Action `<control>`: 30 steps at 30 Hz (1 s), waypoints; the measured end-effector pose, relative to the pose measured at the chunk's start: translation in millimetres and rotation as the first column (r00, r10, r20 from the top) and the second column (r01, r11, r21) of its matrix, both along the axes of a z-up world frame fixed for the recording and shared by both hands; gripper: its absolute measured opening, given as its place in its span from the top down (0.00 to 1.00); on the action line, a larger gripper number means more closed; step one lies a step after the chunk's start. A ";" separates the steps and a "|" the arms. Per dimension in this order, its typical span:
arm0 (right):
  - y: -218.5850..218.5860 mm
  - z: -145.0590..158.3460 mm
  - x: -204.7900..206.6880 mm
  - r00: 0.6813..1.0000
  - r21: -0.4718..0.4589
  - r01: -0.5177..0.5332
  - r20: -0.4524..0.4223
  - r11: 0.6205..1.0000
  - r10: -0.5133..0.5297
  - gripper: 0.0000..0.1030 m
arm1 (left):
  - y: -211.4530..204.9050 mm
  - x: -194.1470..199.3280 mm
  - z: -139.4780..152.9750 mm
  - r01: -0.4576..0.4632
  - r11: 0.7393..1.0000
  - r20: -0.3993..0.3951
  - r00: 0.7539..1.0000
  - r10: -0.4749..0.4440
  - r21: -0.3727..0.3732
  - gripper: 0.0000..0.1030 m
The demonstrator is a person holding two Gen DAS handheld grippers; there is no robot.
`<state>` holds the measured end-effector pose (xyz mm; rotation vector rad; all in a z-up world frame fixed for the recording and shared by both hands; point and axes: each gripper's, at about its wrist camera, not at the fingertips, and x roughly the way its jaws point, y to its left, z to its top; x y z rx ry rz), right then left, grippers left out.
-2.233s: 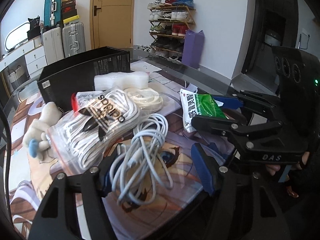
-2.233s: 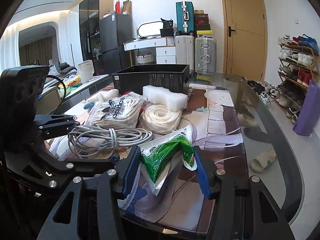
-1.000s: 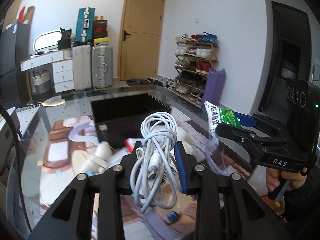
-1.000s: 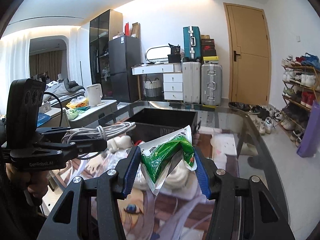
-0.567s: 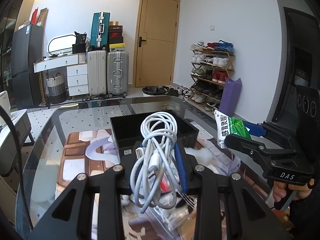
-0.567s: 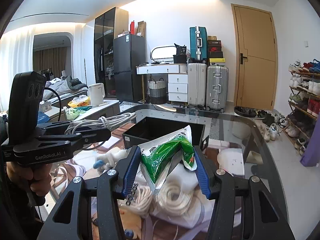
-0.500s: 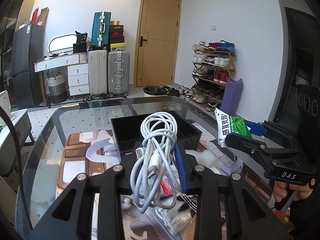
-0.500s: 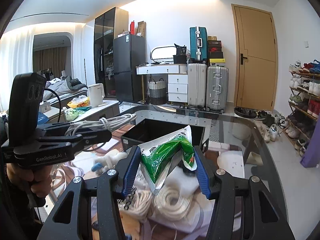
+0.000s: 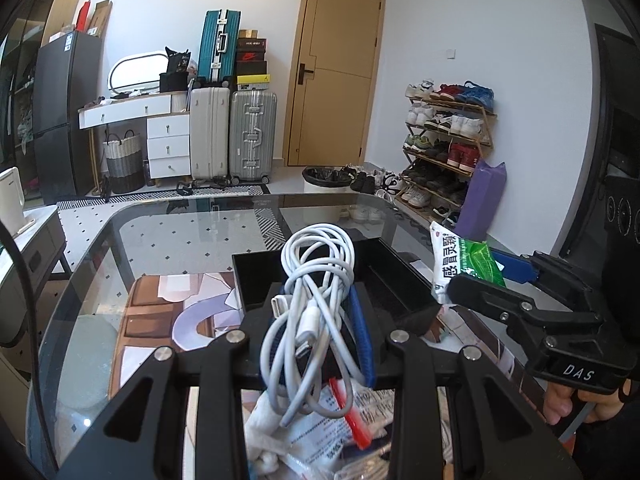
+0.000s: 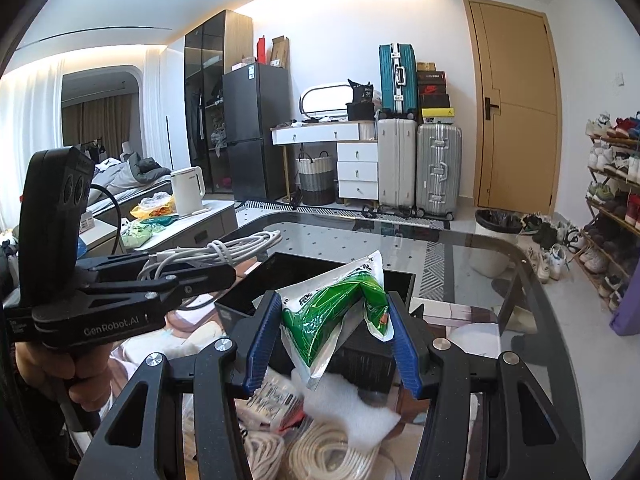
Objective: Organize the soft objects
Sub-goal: 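Carry the white cable and green sachet over the black box with both grippers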
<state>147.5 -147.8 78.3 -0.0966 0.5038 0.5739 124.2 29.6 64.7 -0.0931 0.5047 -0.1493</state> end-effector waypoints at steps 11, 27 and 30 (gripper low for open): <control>11.1 -17.2 43.4 0.998 -0.019 -0.004 -0.060 1.000 0.003 0.49 | -3.1 31.8 -8.5 -0.009 1.000 -0.040 0.999 0.010 0.014 0.70; 21.2 -41.4 77.8 0.993 -0.058 -0.020 -0.119 0.998 0.013 0.49 | -15.8 66.2 -27.0 0.000 0.999 -0.111 0.994 0.005 0.048 0.70; 24.7 -46.3 82.9 0.992 -0.069 -0.027 -0.128 0.997 0.018 0.49 | -16.8 69.5 -29.4 0.006 0.999 -0.125 0.992 0.000 0.051 0.70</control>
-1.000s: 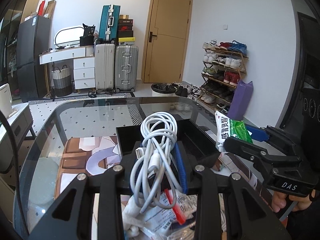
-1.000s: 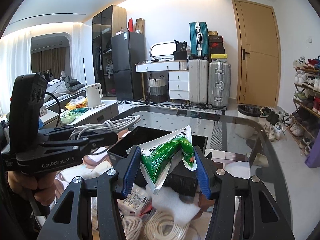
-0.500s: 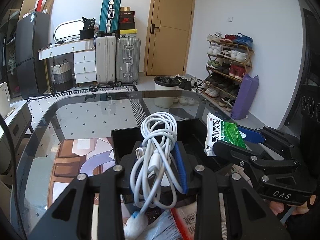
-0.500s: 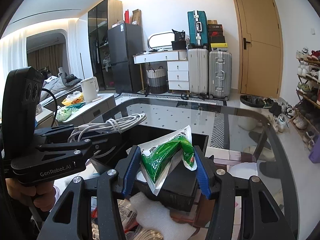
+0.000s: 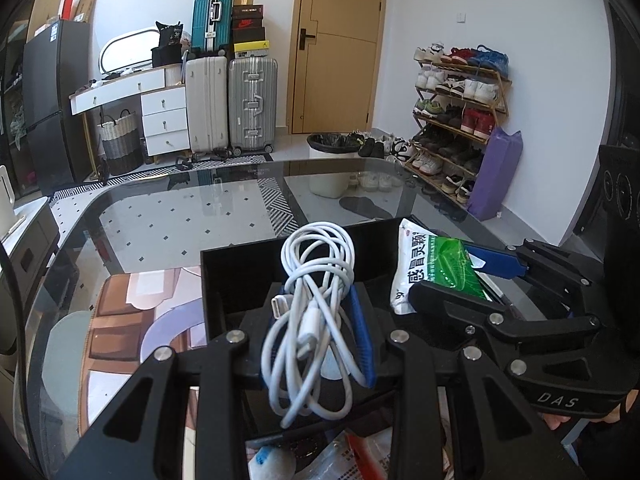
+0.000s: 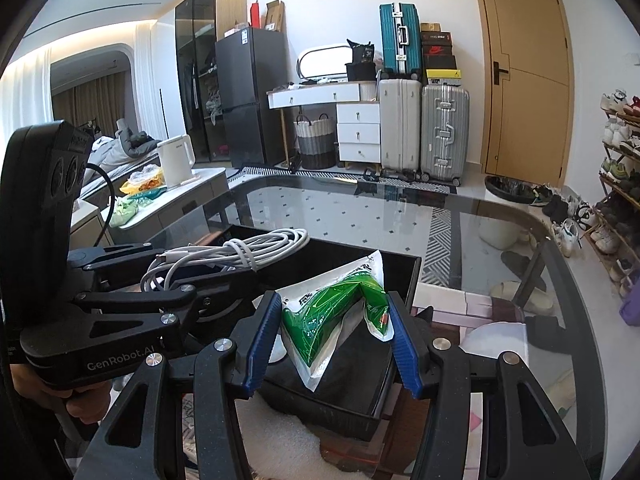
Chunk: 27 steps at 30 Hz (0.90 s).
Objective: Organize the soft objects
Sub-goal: 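Carry the white cable and green sachet over the black box with both grippers, then open the left gripper over the box while the right gripper drops the sachet in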
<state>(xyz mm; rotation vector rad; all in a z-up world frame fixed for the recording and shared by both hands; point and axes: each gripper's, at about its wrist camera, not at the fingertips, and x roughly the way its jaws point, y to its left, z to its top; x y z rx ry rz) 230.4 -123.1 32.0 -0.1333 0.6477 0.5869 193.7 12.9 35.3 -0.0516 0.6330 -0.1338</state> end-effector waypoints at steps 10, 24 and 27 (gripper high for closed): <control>12.7 -6.9 10.8 0.999 -0.051 -0.032 0.002 0.998 0.033 0.48 | 1.5 10.1 -7.3 0.002 1.000 -0.045 0.999 -0.001 0.019 0.70; 18.6 -6.7 5.5 0.997 -0.068 -0.057 -0.049 0.996 0.054 0.40 | 0.1 0.9 -3.7 0.028 0.997 -0.040 0.999 -0.025 0.077 0.71; 15.4 -2.9 0.7 0.999 -0.069 -0.040 0.003 0.997 0.040 0.25 | 0.5 -1.6 -0.2 0.028 0.997 -0.032 0.999 -0.026 0.072 0.70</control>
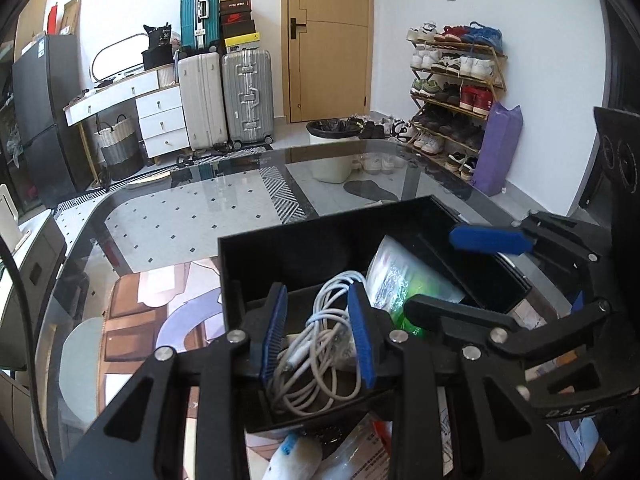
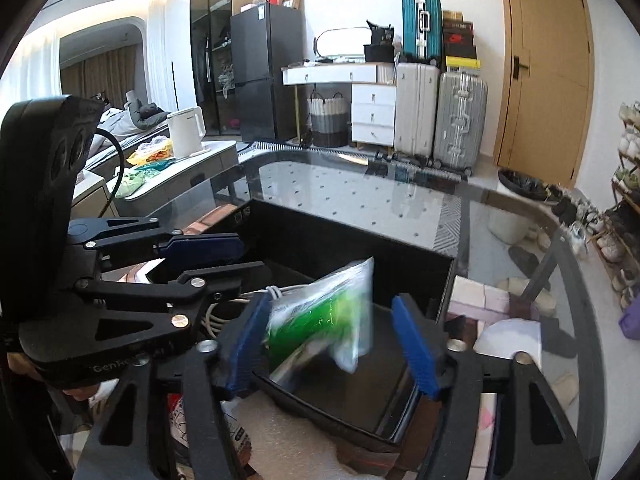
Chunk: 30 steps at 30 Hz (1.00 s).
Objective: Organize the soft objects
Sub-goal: 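Open the left gripper over the box while the right gripper drops the sachet in, then move the left gripper to the white plush toy while the right approaches the white foam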
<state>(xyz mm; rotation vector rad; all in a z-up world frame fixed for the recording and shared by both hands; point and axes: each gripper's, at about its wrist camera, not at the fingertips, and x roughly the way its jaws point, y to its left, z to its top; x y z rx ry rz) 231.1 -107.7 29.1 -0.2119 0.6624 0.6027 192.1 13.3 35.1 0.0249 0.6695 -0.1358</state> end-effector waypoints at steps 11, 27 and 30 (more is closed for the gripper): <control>-38.2 23.9 -35.7 0.998 0.083 0.068 -0.007 0.994 -0.067 0.01 | 4.8 -47.4 30.6 0.031 0.999 0.131 0.991 -0.028 -0.021 0.00; -67.0 9.2 -88.4 0.987 0.044 0.146 -0.075 0.988 -0.143 0.01 | 34.2 -95.8 21.6 -0.050 0.998 0.112 0.992 0.053 -0.027 0.00; -67.6 6.1 -88.6 0.985 0.047 0.153 -0.089 0.987 -0.149 0.01 | 40.6 -98.9 17.0 -0.061 0.998 0.103 0.993 0.064 -0.027 0.00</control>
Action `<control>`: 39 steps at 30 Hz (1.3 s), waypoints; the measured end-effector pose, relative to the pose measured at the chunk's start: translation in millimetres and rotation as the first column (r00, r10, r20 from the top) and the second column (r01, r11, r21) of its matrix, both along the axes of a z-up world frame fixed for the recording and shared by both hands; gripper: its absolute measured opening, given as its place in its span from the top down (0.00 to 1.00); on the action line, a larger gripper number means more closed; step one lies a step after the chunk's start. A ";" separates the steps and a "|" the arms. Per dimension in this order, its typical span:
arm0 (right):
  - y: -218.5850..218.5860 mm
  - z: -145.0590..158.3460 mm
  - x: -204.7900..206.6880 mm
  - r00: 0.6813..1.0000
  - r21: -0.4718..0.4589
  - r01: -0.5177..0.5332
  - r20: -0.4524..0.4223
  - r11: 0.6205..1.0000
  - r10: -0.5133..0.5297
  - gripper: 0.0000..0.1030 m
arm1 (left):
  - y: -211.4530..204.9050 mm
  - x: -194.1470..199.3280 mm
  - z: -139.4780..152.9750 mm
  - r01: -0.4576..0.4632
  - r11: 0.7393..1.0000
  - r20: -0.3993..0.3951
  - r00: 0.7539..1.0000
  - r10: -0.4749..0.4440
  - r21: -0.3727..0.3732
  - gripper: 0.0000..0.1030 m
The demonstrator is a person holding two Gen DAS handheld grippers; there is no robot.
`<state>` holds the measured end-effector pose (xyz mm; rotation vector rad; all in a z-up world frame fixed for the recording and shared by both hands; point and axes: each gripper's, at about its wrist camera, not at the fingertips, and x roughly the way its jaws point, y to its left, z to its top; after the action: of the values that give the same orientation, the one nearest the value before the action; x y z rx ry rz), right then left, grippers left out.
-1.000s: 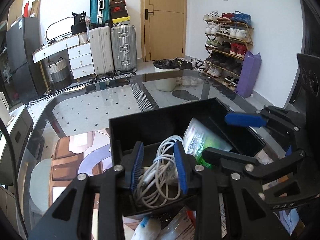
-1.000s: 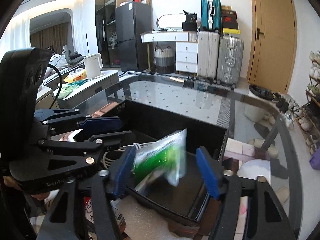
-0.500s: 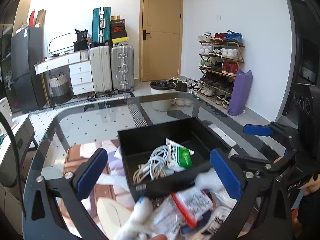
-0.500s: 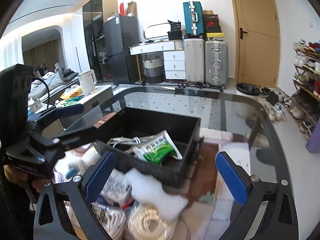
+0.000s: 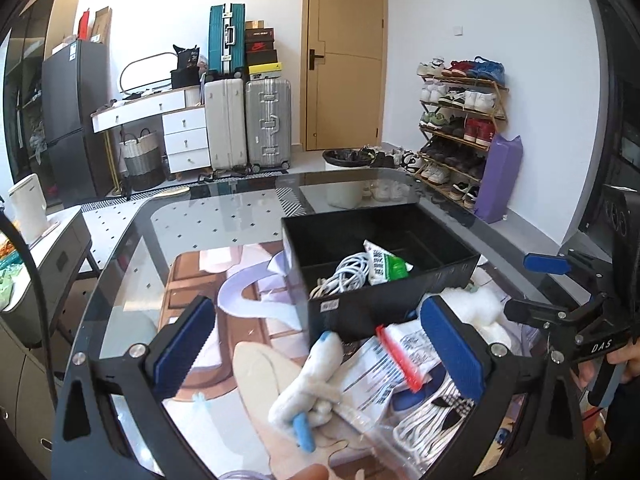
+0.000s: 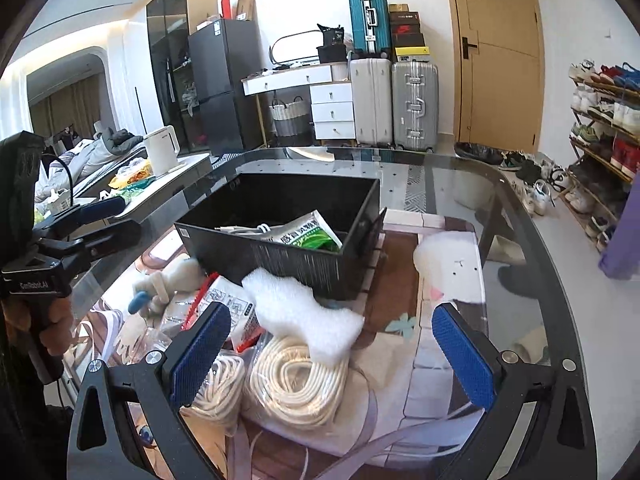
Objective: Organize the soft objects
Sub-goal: 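Move the left gripper to the white plush toy while the right approaches the white foam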
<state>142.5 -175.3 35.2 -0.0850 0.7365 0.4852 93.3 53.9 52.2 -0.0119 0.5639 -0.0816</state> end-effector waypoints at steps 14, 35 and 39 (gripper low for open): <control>9.8 -10.6 6.0 0.999 -0.004 -0.006 -0.039 1.000 0.005 0.01 | 11.1 -1.4 -23.5 -0.037 0.999 -0.081 0.996 0.039 0.026 0.00; 26.9 -36.0 44.8 0.980 0.025 0.054 -0.193 0.998 -0.048 0.01 | 25.1 0.5 -44.4 -0.051 0.999 -0.168 0.984 0.053 0.019 0.00; 28.4 -38.2 44.3 0.978 0.022 0.060 -0.202 0.998 -0.054 0.01 | 27.3 2.5 -47.8 -0.050 0.999 -0.188 0.981 0.053 0.019 0.00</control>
<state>186.8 -147.0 -3.0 0.0117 0.9276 0.4528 95.8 81.1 4.4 -0.0205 0.7532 -0.0257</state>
